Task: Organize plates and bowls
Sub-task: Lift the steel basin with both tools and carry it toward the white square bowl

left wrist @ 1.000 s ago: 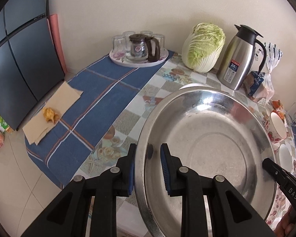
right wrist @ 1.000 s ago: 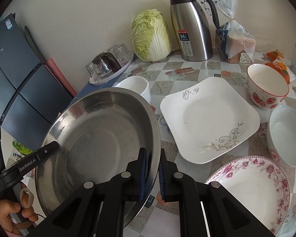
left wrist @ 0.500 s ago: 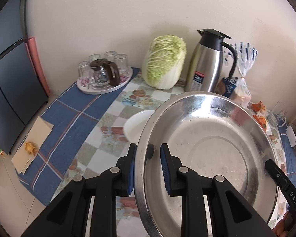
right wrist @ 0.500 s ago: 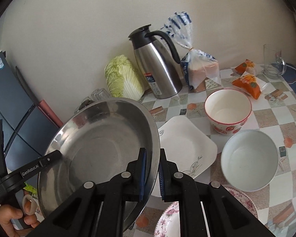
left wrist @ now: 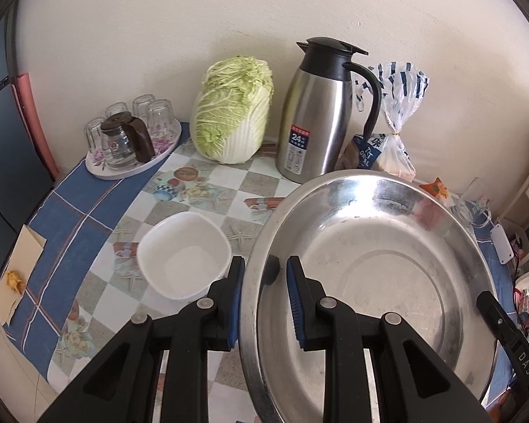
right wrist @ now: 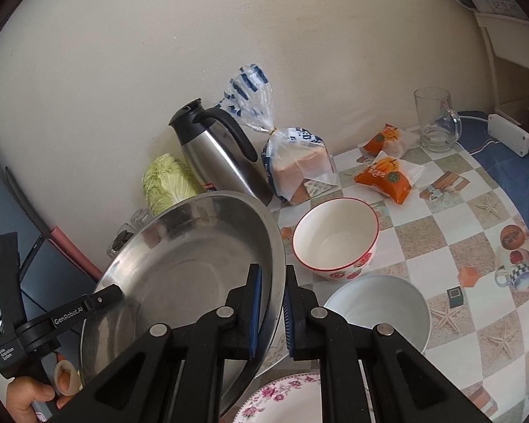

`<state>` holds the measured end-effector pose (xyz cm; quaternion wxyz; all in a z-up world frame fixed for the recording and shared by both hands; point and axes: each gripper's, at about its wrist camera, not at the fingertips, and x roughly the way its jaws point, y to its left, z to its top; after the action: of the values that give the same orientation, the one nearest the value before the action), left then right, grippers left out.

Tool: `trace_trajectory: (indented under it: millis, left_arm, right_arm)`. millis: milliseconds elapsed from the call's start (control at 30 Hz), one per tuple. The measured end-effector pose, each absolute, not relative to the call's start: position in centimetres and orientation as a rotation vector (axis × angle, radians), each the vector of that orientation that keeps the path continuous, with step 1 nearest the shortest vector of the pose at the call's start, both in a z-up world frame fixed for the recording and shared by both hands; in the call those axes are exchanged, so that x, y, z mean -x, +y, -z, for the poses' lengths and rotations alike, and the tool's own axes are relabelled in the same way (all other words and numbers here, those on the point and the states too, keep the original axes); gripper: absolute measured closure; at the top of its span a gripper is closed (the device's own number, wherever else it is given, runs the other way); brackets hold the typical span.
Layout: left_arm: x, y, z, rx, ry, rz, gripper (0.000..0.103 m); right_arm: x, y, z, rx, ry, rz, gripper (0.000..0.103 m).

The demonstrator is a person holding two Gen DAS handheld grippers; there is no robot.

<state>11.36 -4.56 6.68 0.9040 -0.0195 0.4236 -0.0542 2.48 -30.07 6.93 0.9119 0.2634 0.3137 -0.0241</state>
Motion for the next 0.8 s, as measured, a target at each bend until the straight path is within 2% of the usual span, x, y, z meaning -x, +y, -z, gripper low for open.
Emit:
trace_trajectory:
  millis: [800]
  left_arm:
    - [-16.1,-4.4,-0.4,0.117,1.019,0.112,0.078]
  right_arm:
    - [-6.5,-30.7,-3.1,-0.5,0.751,0.128,0.091]
